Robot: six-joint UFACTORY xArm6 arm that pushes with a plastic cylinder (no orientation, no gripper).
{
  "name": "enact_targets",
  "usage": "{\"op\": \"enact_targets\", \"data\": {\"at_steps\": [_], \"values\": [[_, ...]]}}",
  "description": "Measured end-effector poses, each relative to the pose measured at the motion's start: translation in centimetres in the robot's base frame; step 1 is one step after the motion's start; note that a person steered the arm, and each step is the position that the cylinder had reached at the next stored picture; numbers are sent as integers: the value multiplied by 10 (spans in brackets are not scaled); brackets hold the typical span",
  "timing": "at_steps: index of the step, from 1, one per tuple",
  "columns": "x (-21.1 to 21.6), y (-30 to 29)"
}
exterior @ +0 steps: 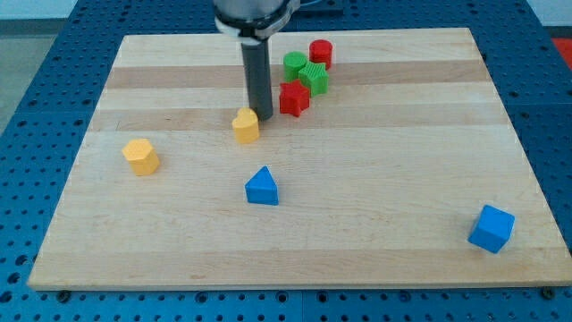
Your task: Place the triangle above the yellow blocks
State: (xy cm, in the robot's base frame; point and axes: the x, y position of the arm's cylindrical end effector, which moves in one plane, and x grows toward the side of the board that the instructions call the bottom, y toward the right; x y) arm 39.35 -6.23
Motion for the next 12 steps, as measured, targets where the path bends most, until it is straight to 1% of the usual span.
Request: {"op": "enact_targets", "data": {"at_steps": [1, 2, 3, 4, 5, 6, 7, 8, 9, 10, 11, 12], "values": [[34, -20], [39, -9], [49, 37], [81, 41], [144, 41], [163, 36], [126, 16], [67, -5], [30, -27], [29, -55], [35, -64], [35, -6]]}}
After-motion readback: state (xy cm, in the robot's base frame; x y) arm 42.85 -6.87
